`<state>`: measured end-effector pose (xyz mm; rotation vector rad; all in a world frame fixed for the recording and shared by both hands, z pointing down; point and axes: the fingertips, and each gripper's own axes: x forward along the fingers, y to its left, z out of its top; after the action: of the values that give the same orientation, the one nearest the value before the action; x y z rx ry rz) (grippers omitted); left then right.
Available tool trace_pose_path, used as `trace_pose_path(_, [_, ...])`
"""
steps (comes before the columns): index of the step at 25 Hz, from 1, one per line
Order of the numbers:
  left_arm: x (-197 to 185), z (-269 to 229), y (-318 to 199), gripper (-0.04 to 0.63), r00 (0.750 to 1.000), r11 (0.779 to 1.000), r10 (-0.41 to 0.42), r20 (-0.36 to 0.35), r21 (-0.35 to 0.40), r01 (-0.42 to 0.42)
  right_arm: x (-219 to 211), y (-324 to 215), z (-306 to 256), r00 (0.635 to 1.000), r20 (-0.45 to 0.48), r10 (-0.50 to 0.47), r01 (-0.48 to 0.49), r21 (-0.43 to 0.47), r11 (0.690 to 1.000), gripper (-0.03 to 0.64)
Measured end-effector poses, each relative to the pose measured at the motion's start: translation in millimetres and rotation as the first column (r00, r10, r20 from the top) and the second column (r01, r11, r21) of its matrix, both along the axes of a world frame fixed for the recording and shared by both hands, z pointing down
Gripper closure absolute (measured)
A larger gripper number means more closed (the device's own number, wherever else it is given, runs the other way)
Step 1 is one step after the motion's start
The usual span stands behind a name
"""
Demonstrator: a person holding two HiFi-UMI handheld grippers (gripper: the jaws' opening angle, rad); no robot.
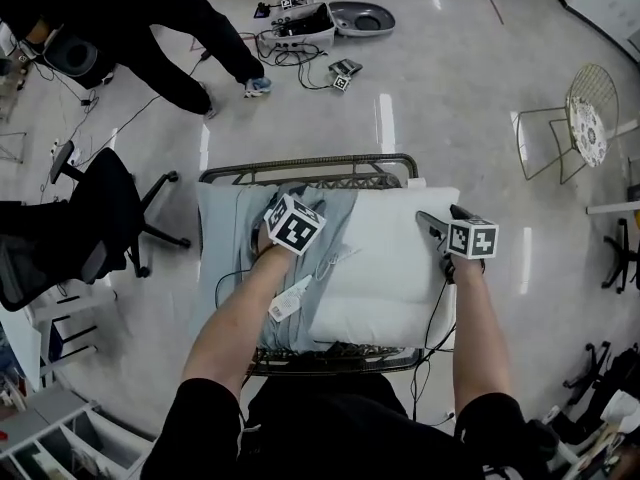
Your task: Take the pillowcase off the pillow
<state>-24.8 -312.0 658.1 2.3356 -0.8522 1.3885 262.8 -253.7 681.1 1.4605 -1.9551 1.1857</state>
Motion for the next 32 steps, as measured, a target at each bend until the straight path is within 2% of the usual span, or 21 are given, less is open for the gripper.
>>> trace_pose_path(1, [-4.1,1.3,-3.1,0.445,0.999,1.0,0.014,0.039,0.017,-0.015,-3.5,-1.3,-0.1,1.0,0.02,-0.015,0.015,-0.004,1.0,0.179])
trace_pose_path(2, [-9.3,2.5,-5.6,0.56,0.996,0.999,0.031,0.081,0.042,-0.035,-6.6,-1.3,-1.4,0.999,0.034,-0.03,0.03,-0.003,1.0,0.216])
trace_pose_path(3, [-14.9,3.6,-7.1,0.583,0.992,0.997,0.044,0.116,0.064,-0.052,-9.3,-0.5,-3.8,0.998,0.043,-0.045,0.045,0.005,0.999,0.258])
trace_pose_path(6, [-34.6,0.9,-10.8,0.586,0.985,0.993,0.047,0.169,0.096,-0.064,-12.6,3.6,-18.4,0.994,0.083,-0.067,0.062,0.058,0.996,0.36])
trace_pose_path(9, [-62.0,-5.5,-13.6,0.586,0.977,0.992,0.038,0.21,0.111,-0.062,-6.9,9.1,-33.5,0.988,0.151,-0.043,0.027,0.107,0.994,0.424])
trace_pose_path(11, [-79.7,-9.1,-13.6,0.586,0.975,0.992,0.024,0.221,0.116,-0.051,-5.0,9.2,-39.8,0.984,0.178,-0.026,0.004,0.124,0.992,0.443])
trace_pose_path(13, [-89.3,-14.5,-10.9,0.586,0.982,0.992,0.013,0.187,0.118,-0.036,-6.4,7.0,-43.4,0.988,0.154,-0.021,0.0,0.132,0.991,0.44])
trace_pose_path(15, [-89.4,-27.7,-4.6,0.583,0.993,0.99,0.015,0.114,0.135,-0.03,-6.2,6.6,-44.8,0.996,0.085,-0.016,0.005,0.129,0.992,0.396])
trace_pose_path(17, [-92.9,-49.0,3.8,0.519,1.0,0.986,-0.02,0.02,0.165,0.017,1.0,9.9,-47.5,1.0,0.025,0.012,-0.015,0.119,0.993,0.34])
trace_pose_path(19, [-110.3,-70.0,16.5,0.459,0.989,0.977,-0.104,-0.101,0.177,0.12,11.2,18.3,-51.9,0.998,-0.017,0.057,-0.054,0.116,0.992,0.33])
trace_pose_path(21, [-139.1,-82.0,37.7,0.453,0.969,0.965,-0.173,-0.178,0.168,0.203,15.6,34.1,-55.2,0.994,-0.055,0.09,-0.083,0.115,0.99,0.318])
trace_pose_path(26, [-215.0,-79.6,115.6,0.433,0.953,0.955,-0.226,-0.202,0.149,0.258,-13.6,96.2,-68.3,0.984,-0.148,0.1,-0.083,0.114,0.99,0.299])
trace_pose_path(29, [-253.6,-75.3,166.1,0.427,0.937,0.95,-0.254,-0.238,0.12,0.288,-58.7,134.1,-81.1,0.983,-0.154,0.096,-0.077,0.127,0.989,0.298])
trace_pose_path(32, [-280.0,-67.0,216.7,0.413,0.936,0.957,-0.244,-0.252,0.091,0.274,-116.6,170.1,-86.0,0.986,-0.151,0.064,-0.045,0.13,0.99,0.298])
